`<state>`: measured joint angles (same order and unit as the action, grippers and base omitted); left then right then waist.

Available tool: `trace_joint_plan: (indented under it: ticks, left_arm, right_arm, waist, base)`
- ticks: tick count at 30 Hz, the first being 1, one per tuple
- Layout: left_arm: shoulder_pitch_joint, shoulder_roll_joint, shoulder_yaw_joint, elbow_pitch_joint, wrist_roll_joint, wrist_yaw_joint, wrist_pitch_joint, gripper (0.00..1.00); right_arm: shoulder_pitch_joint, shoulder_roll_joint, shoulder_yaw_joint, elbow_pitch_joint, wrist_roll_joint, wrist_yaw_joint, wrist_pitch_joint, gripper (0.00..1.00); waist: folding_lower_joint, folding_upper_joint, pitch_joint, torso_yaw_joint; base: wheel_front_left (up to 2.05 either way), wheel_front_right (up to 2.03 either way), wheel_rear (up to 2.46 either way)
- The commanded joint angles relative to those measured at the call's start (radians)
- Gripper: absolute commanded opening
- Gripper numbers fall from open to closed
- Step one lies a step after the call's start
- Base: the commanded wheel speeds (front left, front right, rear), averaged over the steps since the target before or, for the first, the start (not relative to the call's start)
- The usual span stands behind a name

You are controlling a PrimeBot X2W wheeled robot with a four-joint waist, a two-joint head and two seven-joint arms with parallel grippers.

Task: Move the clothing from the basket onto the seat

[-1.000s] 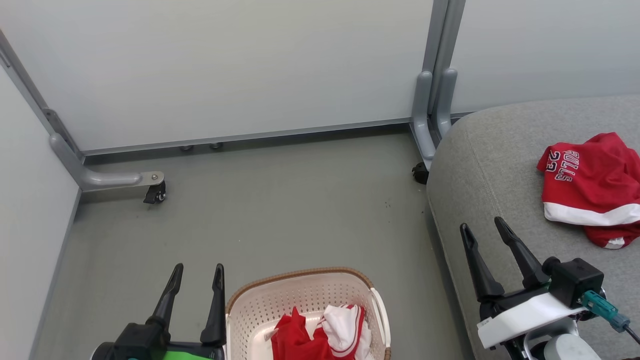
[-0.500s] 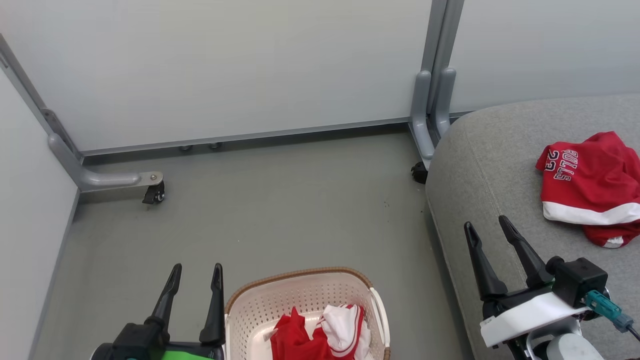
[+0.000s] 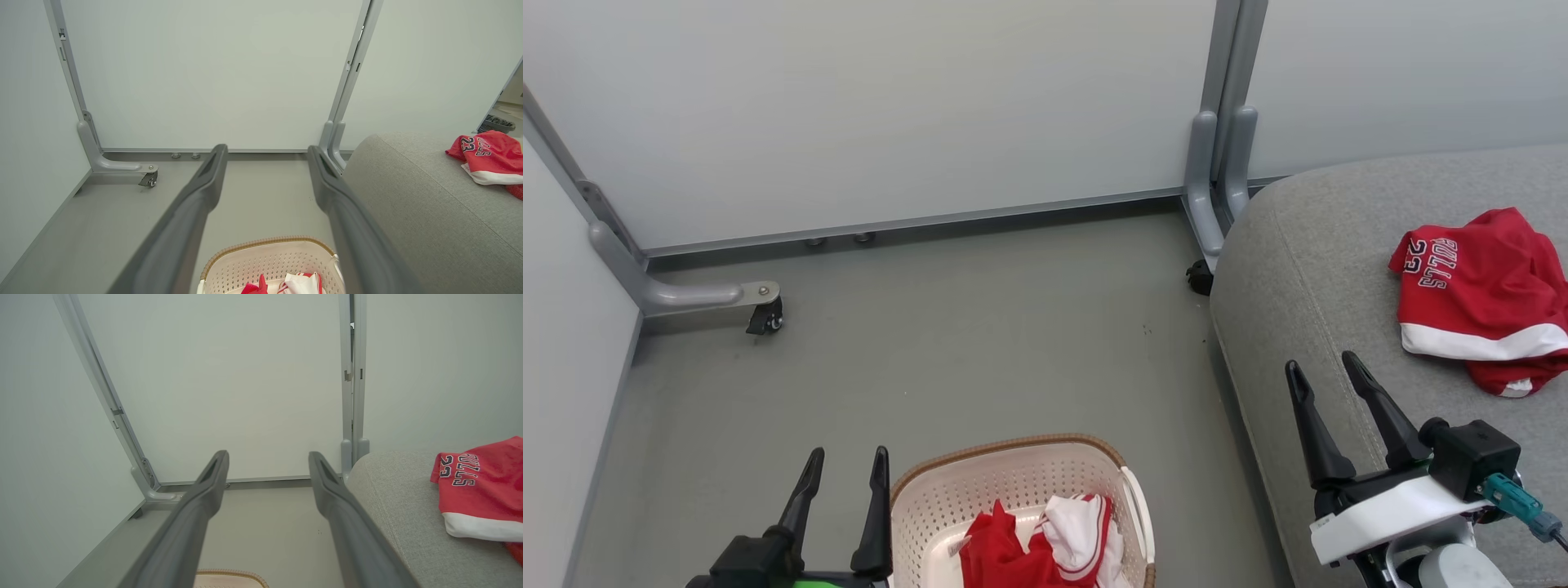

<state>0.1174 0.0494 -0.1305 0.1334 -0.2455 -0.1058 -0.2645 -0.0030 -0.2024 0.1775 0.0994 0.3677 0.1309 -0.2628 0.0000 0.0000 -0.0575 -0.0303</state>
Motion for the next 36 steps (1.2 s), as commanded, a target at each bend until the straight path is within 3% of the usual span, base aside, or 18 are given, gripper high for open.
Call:
trace_joint_plan:
  ticks: [1, 9, 13, 25, 32, 36]
  left_arm:
    - [0.008, 0.002, 0.001, 0.007, 0.0, -0.005, 0.0, 1.0]
    - [-0.039, 0.002, -0.011, 0.083, 0.038, -0.01, 0.0, 1.0]
    - [-0.115, 0.002, -0.026, 0.175, 0.055, -0.014, 0.0, 1.0]
    - [-0.476, 0.046, -0.114, 0.535, 0.146, -0.026, 0.0, 1.0]
    - [-0.671, 0.088, -0.208, 0.782, 0.097, -0.026, 0.0, 1.0]
    - [-0.774, 0.092, -0.193, 0.943, 0.058, -0.026, 0.012, 1.0]
  right_arm:
    - [0.011, -0.003, -0.005, -0.002, 0.004, 0.0, -0.003, 1.0]
    - [-0.011, -0.001, -0.021, -0.014, -0.007, 0.0, -0.003, 1.0]
    - [-0.052, 0.0, -0.027, -0.036, -0.01, 0.0, -0.003, 1.0]
    - [-0.211, 0.048, -0.005, -0.065, -0.002, 0.0, -0.003, 1.0]
    - [-0.271, 0.076, 0.032, -0.068, -0.011, 0.0, -0.003, 1.0]
    - [-0.286, 0.09, 0.043, -0.073, 0.0, 0.0, -0.003, 1.0]
  waist:
    - [0.0, 0.0, 0.008, -0.007]
    - [0.0, 0.0, 0.086, -0.051]
    - [0.0, 0.0, 0.21, -0.079]
    - [0.0, 0.0, 0.58, -0.176]
    - [0.0, 0.0, 0.721, -0.234]
    - [0.0, 0.0, 0.784, -0.267]
  base:
    - [0.0, 0.0, 0.0]
    - [0.0, 0.0, 0.0]
    - [0.0, 0.0, 0.0]
    - [0.0, 0.0, 0.0]
    - [0.0, 0.0, 0.0]
    - [0.0, 0.0, 0.0]
